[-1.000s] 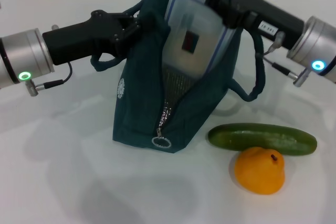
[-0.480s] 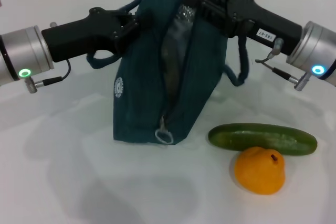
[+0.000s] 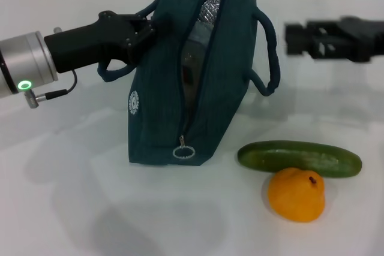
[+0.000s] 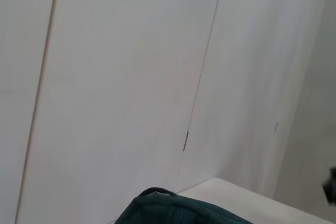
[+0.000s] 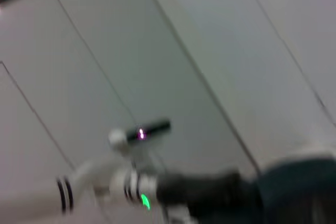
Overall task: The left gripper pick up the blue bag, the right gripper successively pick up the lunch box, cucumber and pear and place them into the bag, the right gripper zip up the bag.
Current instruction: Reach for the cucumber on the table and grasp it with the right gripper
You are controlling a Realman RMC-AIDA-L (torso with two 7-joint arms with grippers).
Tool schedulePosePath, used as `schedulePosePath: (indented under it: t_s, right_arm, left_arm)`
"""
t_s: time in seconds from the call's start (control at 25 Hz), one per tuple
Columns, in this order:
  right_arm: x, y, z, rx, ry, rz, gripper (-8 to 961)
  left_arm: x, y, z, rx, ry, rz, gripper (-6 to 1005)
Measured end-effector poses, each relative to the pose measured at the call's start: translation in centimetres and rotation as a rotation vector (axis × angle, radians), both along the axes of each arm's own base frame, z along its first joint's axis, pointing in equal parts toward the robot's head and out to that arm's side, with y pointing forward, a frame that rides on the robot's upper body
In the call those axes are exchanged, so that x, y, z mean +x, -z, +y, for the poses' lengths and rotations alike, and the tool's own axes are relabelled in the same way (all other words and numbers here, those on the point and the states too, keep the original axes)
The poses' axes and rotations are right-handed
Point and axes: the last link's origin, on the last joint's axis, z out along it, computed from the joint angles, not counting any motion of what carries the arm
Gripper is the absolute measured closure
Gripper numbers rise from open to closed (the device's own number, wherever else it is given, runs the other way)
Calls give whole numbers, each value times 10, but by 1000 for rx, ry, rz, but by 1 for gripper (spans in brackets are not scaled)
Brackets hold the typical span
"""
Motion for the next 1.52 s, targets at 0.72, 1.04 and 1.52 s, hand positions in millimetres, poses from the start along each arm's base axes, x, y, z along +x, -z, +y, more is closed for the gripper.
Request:
schedulePosePath:
  t_s: [0.72,1.04,1.52]
  right_arm:
    - [34,-50,-36,98,-6,-396,304]
    - [42,-36,-34,43,-76,-503,307]
    - [38,-8,-12,-65,-124,-711,310]
  left_arm:
    - [6,7,5,1,-4,-2,958]
    - [8,12,8,-3,-12,-20,958]
    - [7,21,9,13,-33,-74,958]
